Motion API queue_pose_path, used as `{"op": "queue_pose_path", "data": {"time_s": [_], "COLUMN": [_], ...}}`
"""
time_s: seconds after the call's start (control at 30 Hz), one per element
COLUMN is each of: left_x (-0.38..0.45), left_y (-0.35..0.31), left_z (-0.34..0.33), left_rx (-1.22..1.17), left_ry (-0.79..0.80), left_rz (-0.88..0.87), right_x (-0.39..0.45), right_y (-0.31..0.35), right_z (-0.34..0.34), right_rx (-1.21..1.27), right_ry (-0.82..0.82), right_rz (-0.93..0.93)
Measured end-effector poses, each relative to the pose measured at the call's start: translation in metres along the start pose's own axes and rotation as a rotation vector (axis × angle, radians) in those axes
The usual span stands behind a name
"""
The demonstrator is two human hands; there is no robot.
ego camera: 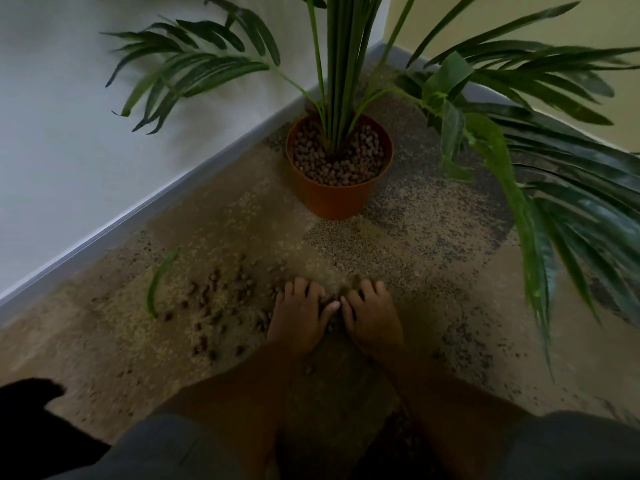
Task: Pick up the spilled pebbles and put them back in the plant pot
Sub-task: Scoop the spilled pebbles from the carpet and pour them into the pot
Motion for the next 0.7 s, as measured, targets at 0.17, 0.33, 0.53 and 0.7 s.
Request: {"op": "queue_pose_path", "data": {"time_s": [0.17,0.33,0.53,0.7], "left_x": [-0.003,-0.003,0.006,0.015], "left_y": [-0.003,-0.005,-0.005,-0.002], "left_z": [-0.003,-0.007,-0.007,0.001], "left_rx": [-0.009,-0.074,-0.21,-0.215], "left_ry": [0.015,0.041,0.066,-0.012], "left_rz": [-0.056,-0.062,0.012,0.091], "right_x": [-0.003,0.0,0.01,0.021], "right_y": [0.007,0.008,0.006,0.001], "right_z": [0.0,0.0,0.007,0.006], "right_rx": [0.01,0.011,0.083,0.346], "right_ry": [0.025,0.044,0.035,0.042], "right_rz": [0.036,0.015,-0.022,-0.205]}}
Point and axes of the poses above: each hand's wrist, its own x-axis towards the middle knuckle, its own z-axis out of the back of the hand, y = z × x, the point moved 9 cm from there along x, towards the middle knuckle, and after that the axes turned 7 degrees about -z, right-handed, at the moved point
